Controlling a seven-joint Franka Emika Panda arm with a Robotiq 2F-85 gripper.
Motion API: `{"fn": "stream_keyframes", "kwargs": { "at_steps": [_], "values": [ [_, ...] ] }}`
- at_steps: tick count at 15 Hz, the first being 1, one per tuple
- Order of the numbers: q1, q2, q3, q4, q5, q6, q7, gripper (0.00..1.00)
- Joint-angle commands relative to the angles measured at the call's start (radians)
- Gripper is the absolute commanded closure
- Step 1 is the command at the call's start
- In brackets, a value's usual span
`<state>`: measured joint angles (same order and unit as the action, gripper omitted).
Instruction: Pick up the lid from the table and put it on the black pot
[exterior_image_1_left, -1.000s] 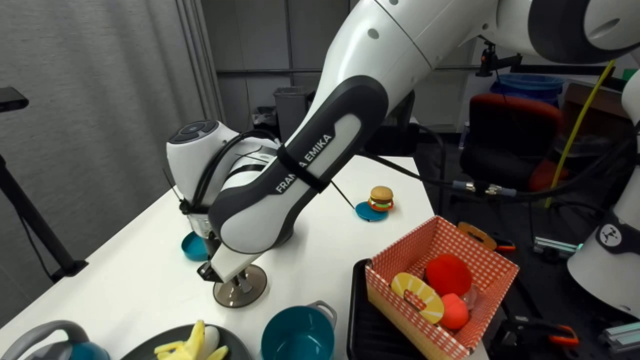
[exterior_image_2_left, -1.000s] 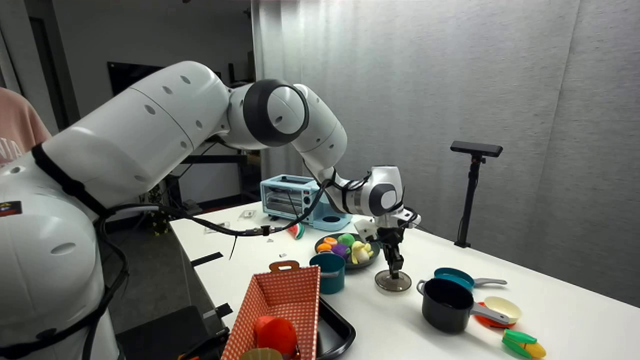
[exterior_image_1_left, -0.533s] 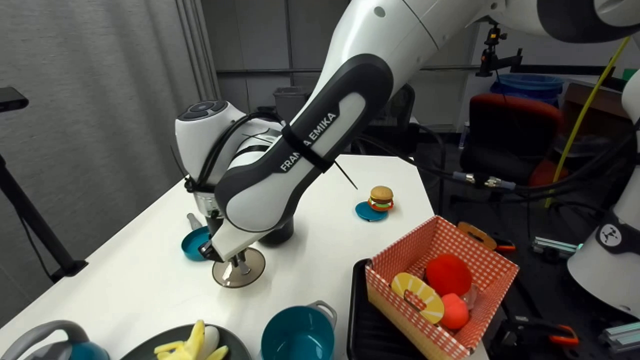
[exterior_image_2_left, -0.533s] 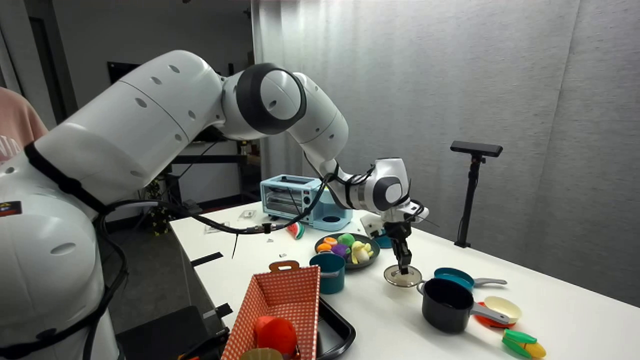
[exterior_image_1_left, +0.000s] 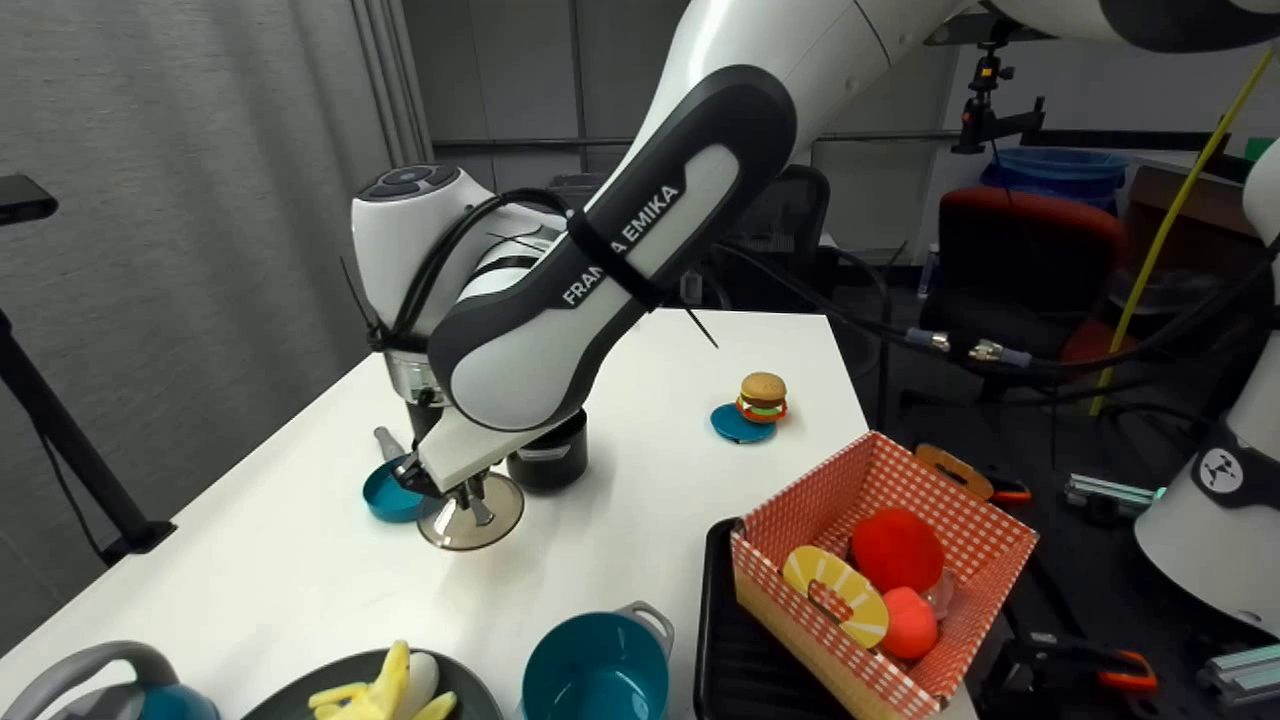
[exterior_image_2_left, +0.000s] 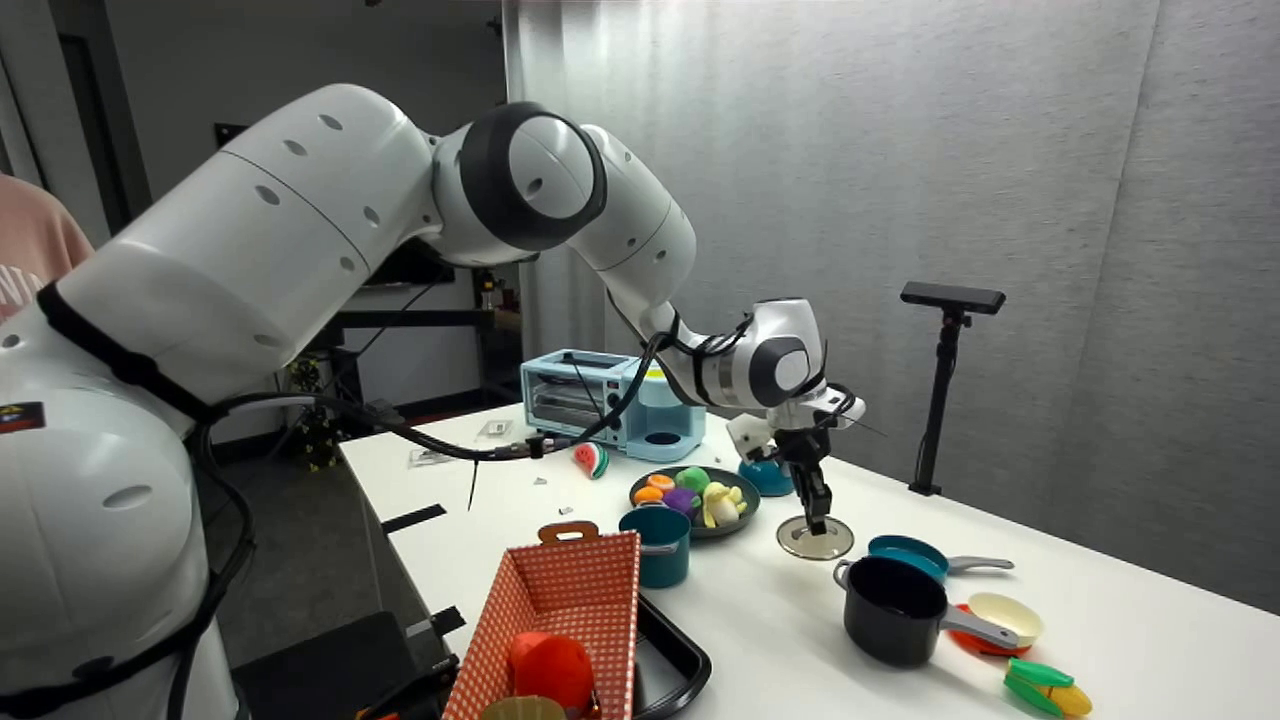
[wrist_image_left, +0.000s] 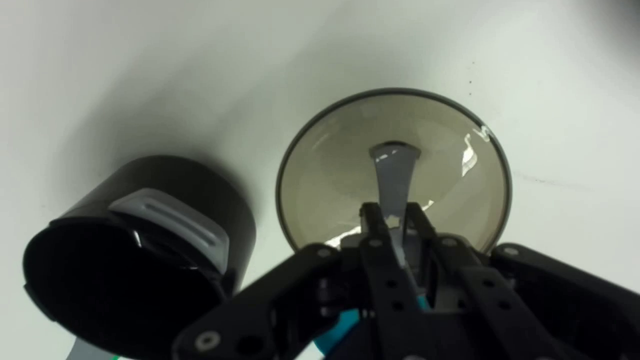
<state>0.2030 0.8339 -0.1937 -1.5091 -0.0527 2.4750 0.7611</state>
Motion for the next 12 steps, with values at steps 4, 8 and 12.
{"fn": "stream_keyframes", "kwargs": {
  "at_steps": [4, 8, 12],
  "values": [
    [0.028, -0.068, -0.035, -0.055, -0.033, 0.021, 0.053, 0.96],
    [0.038, -0.105, -0.059, -0.091, -0.061, 0.044, 0.092, 0.96],
    [0.049, -0.145, -0.085, -0.138, -0.095, 0.074, 0.137, 0.96]
  ]
}}
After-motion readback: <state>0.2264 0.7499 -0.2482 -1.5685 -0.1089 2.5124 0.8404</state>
